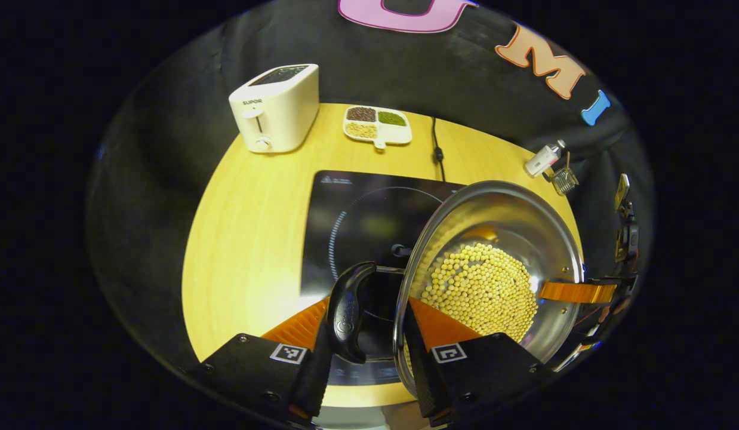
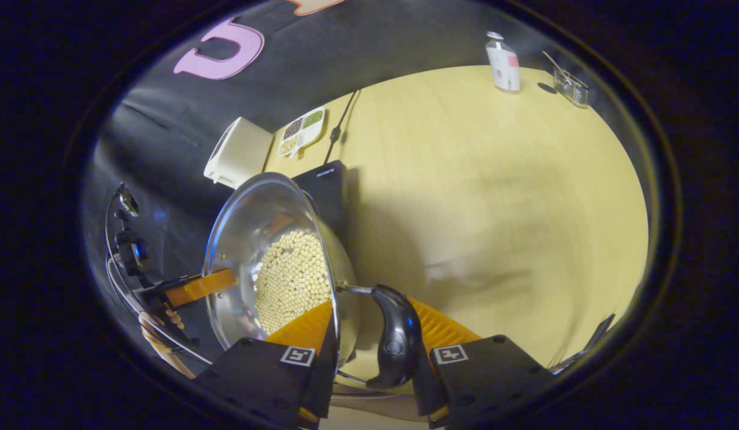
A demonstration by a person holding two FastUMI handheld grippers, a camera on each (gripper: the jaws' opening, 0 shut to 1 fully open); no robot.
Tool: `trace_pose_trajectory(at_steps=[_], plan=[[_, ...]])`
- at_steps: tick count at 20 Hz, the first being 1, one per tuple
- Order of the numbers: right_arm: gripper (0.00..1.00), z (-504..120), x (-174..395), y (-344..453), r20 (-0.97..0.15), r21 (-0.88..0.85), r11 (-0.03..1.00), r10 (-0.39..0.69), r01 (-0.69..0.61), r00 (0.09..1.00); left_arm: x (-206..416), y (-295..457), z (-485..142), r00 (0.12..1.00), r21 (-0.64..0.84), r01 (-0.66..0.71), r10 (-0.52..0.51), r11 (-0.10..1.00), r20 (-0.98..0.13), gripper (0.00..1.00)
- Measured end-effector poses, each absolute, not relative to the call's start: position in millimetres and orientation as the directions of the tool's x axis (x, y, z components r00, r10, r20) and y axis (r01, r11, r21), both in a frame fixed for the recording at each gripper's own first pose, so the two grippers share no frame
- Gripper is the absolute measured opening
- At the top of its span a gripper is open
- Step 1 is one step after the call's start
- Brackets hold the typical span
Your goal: First push the handle of the pot to place it horizontally, then grasp the pot with both hands and set it on the induction cooktop.
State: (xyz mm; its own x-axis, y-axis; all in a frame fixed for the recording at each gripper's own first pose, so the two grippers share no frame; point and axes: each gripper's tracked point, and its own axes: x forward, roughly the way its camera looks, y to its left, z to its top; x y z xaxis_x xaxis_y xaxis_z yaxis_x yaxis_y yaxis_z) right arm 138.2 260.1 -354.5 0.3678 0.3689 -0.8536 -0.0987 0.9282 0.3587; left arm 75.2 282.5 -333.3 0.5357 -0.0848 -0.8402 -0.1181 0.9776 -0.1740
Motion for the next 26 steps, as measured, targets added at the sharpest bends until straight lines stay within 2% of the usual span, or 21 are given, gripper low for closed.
trace_pose_trajectory(at_steps=[5, 16, 17, 18, 19, 20, 26], plan=[[0.52, -372.3, 161.4, 307.1, -0.844, 0.352, 0.930, 0.364, -0.106, 0.394, 91.6, 329.5, -341.3, 0.574, -0.138, -0.122, -0.043, 0.983, -0.818, 0.61], [0.51, -386.7, 196.6, 317.7, -0.837, 0.341, 0.938, 0.334, -0.065, 0.433, 123.2, 348.9, -354.6, 0.613, -0.129, -0.106, -0.038, 0.986, -0.789, 0.61], [0.52, -386.9, 197.4, 317.6, -0.837, 0.341, 0.938, 0.334, -0.066, 0.434, 129.4, 350.6, -357.8, 0.621, -0.127, -0.097, -0.039, 0.987, -0.783, 0.61], [0.58, -388.3, 197.5, 319.0, -0.837, 0.341, 0.938, 0.334, -0.064, 0.434, 132.2, 351.0, -359.8, 0.619, -0.122, -0.084, -0.044, 0.989, -0.784, 0.61], [0.58, -388.6, 197.7, 319.3, -0.837, 0.340, 0.938, 0.333, -0.064, 0.434, 130.1, 351.0, -359.1, 0.622, -0.122, -0.080, -0.046, 0.989, -0.782, 0.61], [0.52, -389.0, 197.3, 319.7, -0.838, 0.340, 0.938, 0.333, -0.063, 0.433, 130.1, 351.3, -358.2, 0.623, -0.127, -0.080, -0.050, 0.989, -0.780, 0.61], [0.52, -389.1, 197.8, 320.1, -0.846, 0.344, 0.937, 0.333, -0.050, 0.417, 129.0, 351.8, -358.6, 0.627, -0.136, -0.084, -0.054, 0.987, -0.777, 0.63]])
